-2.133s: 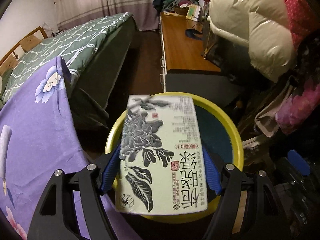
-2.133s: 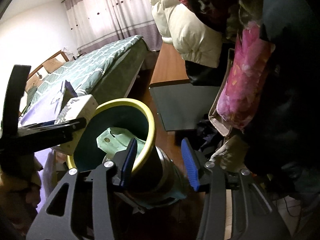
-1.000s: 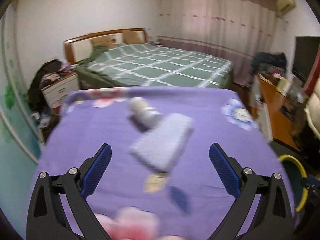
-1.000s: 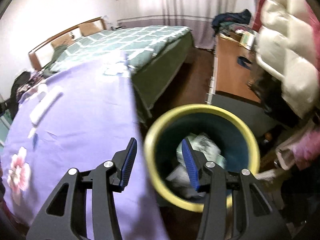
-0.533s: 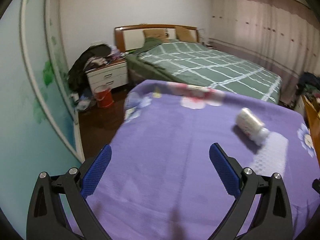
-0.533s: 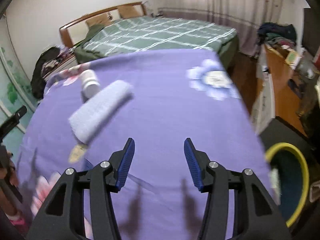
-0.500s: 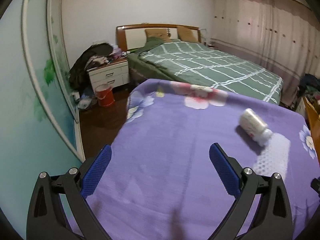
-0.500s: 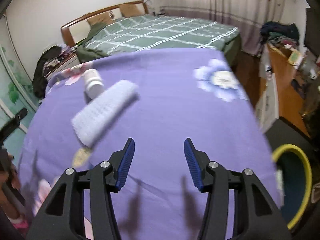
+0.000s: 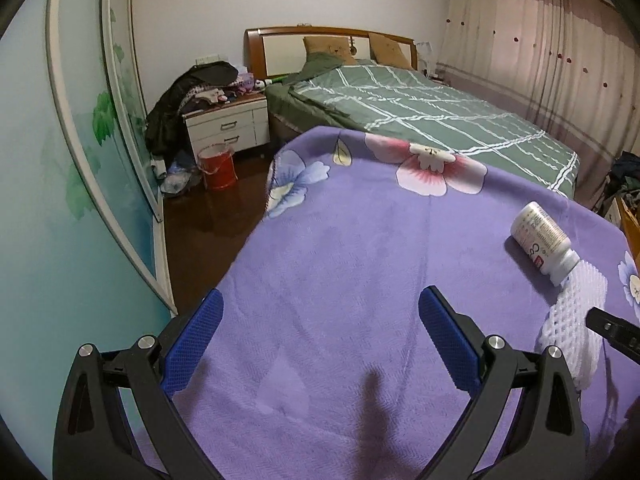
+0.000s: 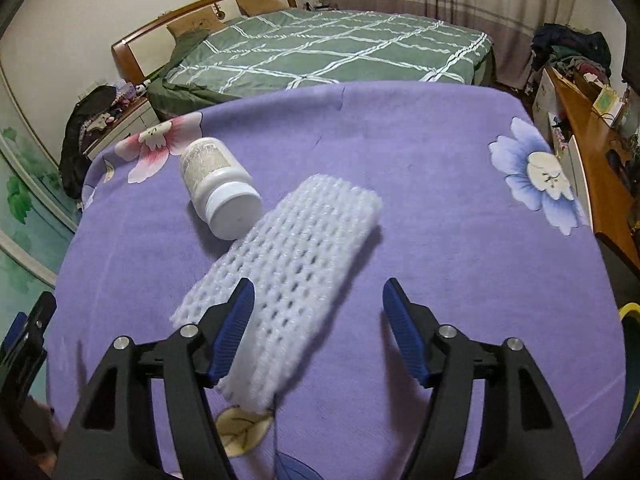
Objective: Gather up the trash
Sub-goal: 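Grasp the white foam net sleeve with the right tool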
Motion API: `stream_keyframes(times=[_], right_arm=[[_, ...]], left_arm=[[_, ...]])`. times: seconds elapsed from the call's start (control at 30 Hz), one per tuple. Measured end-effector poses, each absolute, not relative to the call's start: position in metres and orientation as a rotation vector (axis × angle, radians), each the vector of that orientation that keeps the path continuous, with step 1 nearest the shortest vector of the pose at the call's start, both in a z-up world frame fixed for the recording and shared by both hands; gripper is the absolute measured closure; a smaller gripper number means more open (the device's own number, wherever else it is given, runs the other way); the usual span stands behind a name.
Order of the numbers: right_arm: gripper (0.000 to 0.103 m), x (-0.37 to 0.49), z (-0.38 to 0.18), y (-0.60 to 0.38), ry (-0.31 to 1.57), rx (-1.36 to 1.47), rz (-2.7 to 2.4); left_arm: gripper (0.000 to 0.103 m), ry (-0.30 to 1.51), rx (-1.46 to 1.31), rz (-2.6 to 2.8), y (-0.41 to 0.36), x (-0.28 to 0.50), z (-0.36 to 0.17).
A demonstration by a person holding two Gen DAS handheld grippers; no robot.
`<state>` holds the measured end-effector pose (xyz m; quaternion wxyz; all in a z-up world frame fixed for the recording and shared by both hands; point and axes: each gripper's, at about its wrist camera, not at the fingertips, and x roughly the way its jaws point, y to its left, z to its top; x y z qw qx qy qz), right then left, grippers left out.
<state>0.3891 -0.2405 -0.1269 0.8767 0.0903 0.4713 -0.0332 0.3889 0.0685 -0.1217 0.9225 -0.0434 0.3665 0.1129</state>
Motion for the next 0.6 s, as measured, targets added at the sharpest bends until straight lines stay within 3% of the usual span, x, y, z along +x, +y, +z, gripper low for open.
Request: stream_keyframes(times=[0.13,0.37,0.6], right_arm=[[0.039,0.391,-0.134,-0.236,0.993,0.191,-0.072],[0.09,0.385,-0.127,-0.232,0.968,0.192,-0.022],[0.093,0.349,-0.109,-0.263,0.927,0.228,-0.023]], left_arm=[[0.006,0.761,-0.084,0.216,0.064,0.389,-0.124],[0.006,0.766,-0.08,0.196,0.058,0.385,-0.124],[0.006,0.759,-0.081,0.182,0.054,0.384,-0.123]])
